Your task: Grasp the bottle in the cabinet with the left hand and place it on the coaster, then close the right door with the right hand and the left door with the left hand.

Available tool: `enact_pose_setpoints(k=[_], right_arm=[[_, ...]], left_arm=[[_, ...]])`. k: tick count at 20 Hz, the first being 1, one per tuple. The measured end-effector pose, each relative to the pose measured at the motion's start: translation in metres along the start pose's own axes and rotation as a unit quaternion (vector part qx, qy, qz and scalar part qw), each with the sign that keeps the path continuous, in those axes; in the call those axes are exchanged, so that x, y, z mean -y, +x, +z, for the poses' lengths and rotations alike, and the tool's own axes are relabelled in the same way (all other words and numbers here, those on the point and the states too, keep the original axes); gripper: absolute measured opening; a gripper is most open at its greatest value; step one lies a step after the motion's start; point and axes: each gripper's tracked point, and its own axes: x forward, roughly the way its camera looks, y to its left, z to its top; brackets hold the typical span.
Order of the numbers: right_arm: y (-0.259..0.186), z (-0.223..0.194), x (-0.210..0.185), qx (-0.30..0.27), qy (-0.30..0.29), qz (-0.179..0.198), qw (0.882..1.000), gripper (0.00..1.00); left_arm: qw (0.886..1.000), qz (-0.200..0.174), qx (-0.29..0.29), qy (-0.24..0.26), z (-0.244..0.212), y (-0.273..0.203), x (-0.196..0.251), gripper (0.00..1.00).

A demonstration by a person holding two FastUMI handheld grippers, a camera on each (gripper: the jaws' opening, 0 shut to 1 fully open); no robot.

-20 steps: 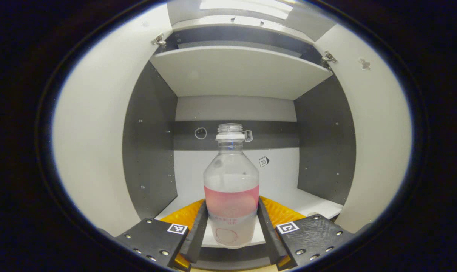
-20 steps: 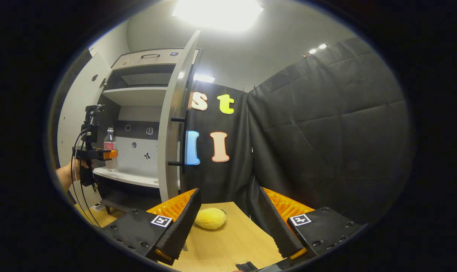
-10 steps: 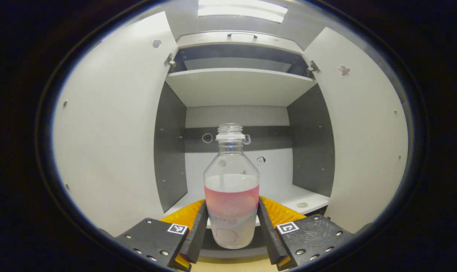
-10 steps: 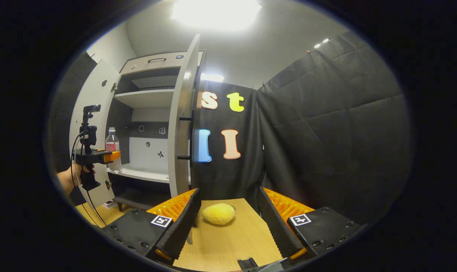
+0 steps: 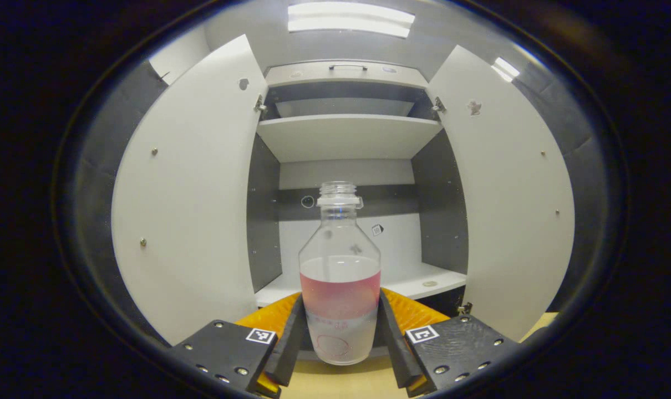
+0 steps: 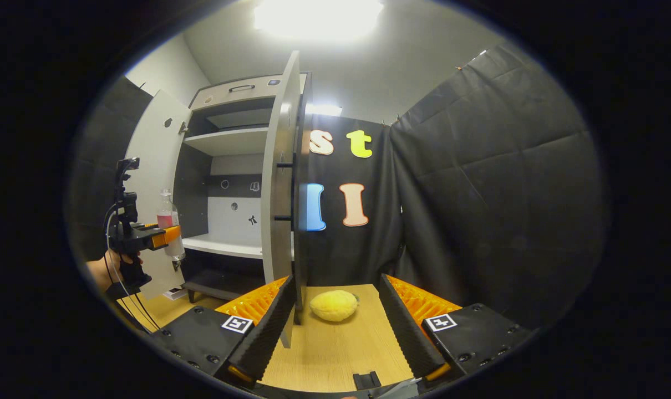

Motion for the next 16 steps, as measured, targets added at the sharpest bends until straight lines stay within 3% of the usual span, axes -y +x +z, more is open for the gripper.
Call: enact_pose_setpoints(k=[6, 11, 16], right_arm=[[-0.005, -0.006, -0.005, -0.004, 0.005, 0.013, 1.000, 0.97], [-0.007, -0.008, -0.014, -0.009, -0.002, 0.019, 1.000, 0.97], [-0.009, -0.007, -0.023, -0.012, -0.015, 0.030, 0.999, 0.97]], left_arm=[[1.000, -0.013, -0.008, 0.005, -0.023, -0.029, 0.014, 0.70], [0.999, -0.020, -0.028, -0.028, -0.066, -0.060, 0.024, 0.70], [0.998, -0.015, -0.059, -0.030, -0.115, -0.082, 0.022, 0.70]])
